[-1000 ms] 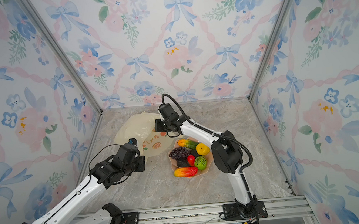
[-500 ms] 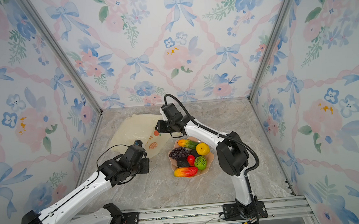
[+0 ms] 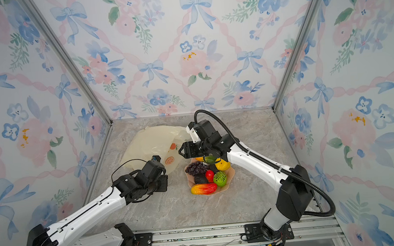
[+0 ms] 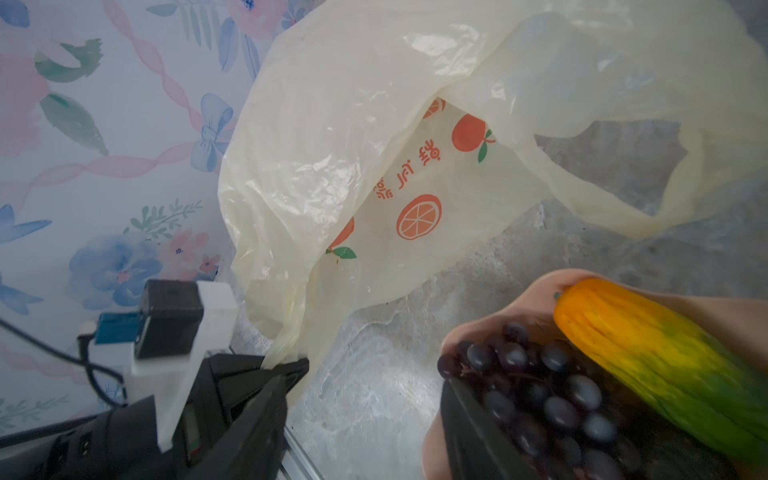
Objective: Place the fruits into the plastic bag
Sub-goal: Open the plastic bag at the top-left of the table, then pick up the fruit from the plate.
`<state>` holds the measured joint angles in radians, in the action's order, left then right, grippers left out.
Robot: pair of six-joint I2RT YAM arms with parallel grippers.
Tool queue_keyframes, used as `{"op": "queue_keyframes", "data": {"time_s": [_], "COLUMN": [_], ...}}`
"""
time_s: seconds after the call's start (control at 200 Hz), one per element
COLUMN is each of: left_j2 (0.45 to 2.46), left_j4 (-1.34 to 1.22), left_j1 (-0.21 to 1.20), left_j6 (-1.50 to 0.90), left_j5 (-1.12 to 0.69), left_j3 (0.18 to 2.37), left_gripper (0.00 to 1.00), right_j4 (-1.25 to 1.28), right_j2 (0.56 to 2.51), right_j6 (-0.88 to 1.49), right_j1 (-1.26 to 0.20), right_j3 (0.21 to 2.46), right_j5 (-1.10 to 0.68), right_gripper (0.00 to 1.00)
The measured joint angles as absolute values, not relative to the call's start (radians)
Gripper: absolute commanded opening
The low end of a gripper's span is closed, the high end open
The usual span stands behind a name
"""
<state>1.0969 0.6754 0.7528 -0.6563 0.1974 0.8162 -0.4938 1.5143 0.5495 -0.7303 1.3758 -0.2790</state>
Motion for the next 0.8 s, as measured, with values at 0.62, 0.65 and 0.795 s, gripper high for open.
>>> {"op": "queue_keyframes", "data": {"time_s": [0.62, 0.65, 0.795], "left_j2": [1.097, 1.097, 1.093], "left_j4": [0.668, 0.668, 0.668], "left_j1": [0.766, 0.766, 0.767], "left_j6": [-0.660, -0.660, -0.660], "left_j5": [0.201, 0.201, 0.201], "left_j3": [0.824, 0.824, 0.824], "left_gripper": [0.00, 0.00, 0.00], "right_j4": [-1.131, -1.146, -1.214], "right_j2": [1.235, 1.235, 1.239], "right_j6": [0.403, 0.404, 0.430], "right_j1": [-0.735, -0.735, -0.734], "right_j3": [1.374, 1.374, 1.372], "right_j5": [0.088, 0.104, 0.202], "right_gripper": [0.96, 0.96, 0.96]}}
